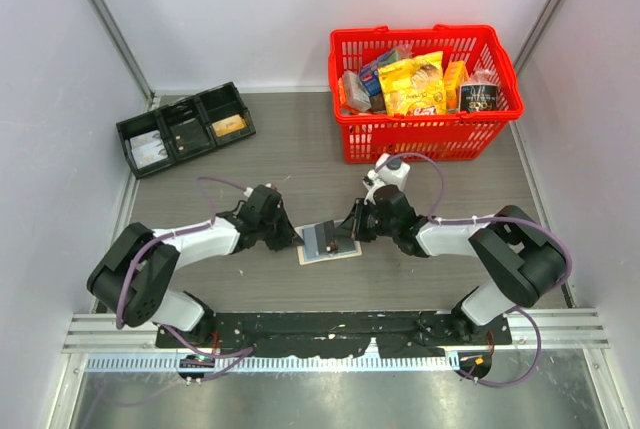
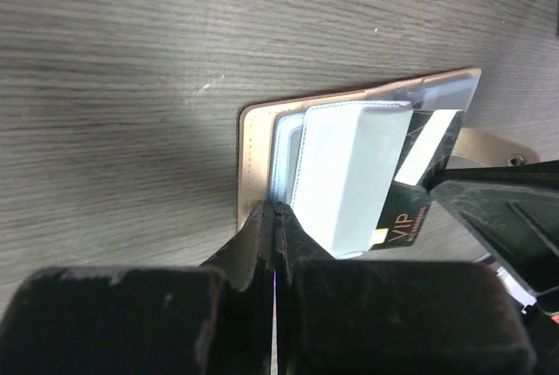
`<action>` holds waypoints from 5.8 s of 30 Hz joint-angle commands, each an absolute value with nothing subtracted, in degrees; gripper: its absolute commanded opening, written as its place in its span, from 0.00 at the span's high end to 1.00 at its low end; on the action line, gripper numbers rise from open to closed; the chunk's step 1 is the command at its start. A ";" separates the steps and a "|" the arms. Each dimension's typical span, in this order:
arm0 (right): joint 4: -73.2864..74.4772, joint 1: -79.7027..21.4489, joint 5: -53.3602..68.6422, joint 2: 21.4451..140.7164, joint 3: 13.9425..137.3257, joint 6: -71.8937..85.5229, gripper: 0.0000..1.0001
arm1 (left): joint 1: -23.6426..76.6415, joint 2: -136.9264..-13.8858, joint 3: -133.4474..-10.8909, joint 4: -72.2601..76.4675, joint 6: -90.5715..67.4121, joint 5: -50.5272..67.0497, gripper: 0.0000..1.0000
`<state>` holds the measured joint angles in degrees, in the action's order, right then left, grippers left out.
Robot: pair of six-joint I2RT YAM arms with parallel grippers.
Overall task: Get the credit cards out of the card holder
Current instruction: Remove the credit card from the card holder, then place the credit card in the storage box.
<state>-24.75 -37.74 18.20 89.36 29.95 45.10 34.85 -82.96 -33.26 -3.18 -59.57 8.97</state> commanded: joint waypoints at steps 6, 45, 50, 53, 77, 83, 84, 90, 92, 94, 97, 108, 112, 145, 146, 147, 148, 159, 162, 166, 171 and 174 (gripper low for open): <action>-22.94 -37.35 16.61 87.45 29.53 43.51 0.99 | 37.35 -76.73 -37.43 -15.11 -57.31 2.82 0.96; -31.82 -37.79 26.89 94.31 30.76 45.09 0.82 | 42.54 -91.50 -42.01 -12.04 -56.87 6.77 1.00; -31.20 -38.49 27.60 95.18 31.99 44.47 0.81 | 42.45 -90.97 -41.49 -11.95 -56.87 6.50 1.00; -29.71 -38.67 26.99 94.75 32.34 43.86 0.96 | 42.45 -90.27 -40.96 -12.22 -56.95 6.07 1.00; -19.23 -37.35 5.02 60.83 28.39 49.13 0.99 | 42.63 -67.61 -40.70 -8.98 -59.85 -5.53 0.24; -28.10 -37.44 2.81 57.22 27.25 54.75 0.99 | 42.98 -58.81 -36.13 4.45 -60.82 -5.98 0.04; -28.91 -37.53 2.81 57.39 27.25 56.06 0.99 | 43.07 -58.10 -35.43 7.53 -60.91 -5.54 0.04; -37.33 -38.23 2.11 58.80 26.02 60.20 0.99 | 43.50 -60.02 -35.24 18.09 -61.17 -2.64 0.04; -39.19 -38.50 1.41 58.71 25.23 61.25 0.99 | 43.85 -61.25 -35.33 20.73 -61.52 -1.41 0.04; -39.72 -38.58 1.32 58.80 25.31 61.52 0.99 | 44.29 -62.40 -35.07 22.76 -62.05 -1.14 0.07; -41.04 -38.67 1.32 58.71 24.88 62.40 0.99 | 44.30 -63.72 -34.81 25.30 -62.49 -0.36 0.13; -45.70 -38.67 1.05 59.32 23.03 66.00 0.99 | 44.65 -66.27 -33.05 36.11 -63.81 4.74 0.49; -47.46 -38.67 1.14 59.76 22.24 67.14 0.99 | 44.65 -66.80 -32.96 36.74 -63.81 5.71 0.65; 9.30 -31.11 42.09 61.52 56.32 5.02 0.26 | 32.08 -65.30 -61.08 -30.22 -8.90 40.77 1.00; 9.66 -31.11 44.62 62.22 56.69 4.05 0.27 | 32.08 -65.39 -62.13 -31.80 -6.88 41.30 1.00; 10.36 -31.11 45.87 62.84 57.56 3.61 0.27 | 31.99 -65.30 -62.75 -33.21 -4.77 42.09 1.00; 10.46 -31.11 48.40 63.02 58.26 2.91 0.28 | 32.08 -65.39 -63.54 -34.27 -3.18 42.80 1.00; 13.00 -32.87 55.28 68.11 61.96 -2.37 0.35 | 32.08 -67.32 -70.40 -45.69 9.84 47.90 1.00; 13.89 -33.75 56.25 69.78 63.36 -3.08 0.39 | 32.08 -68.03 -71.28 -47.46 10.90 47.81 1.00; 15.81 -35.59 56.87 71.71 64.51 -4.48 0.47 | 32.17 -68.20 -71.46 -47.90 11.16 47.90 1.00; 17.93 -36.47 57.04 72.86 65.04 -6.41 0.54 | 32.17 -68.03 -71.54 -47.29 11.25 48.16 1.00; 18.63 -36.74 56.78 73.30 65.13 -6.94 0.68 | 32.17 -68.20 -71.89 -47.72 11.25 48.60 1.00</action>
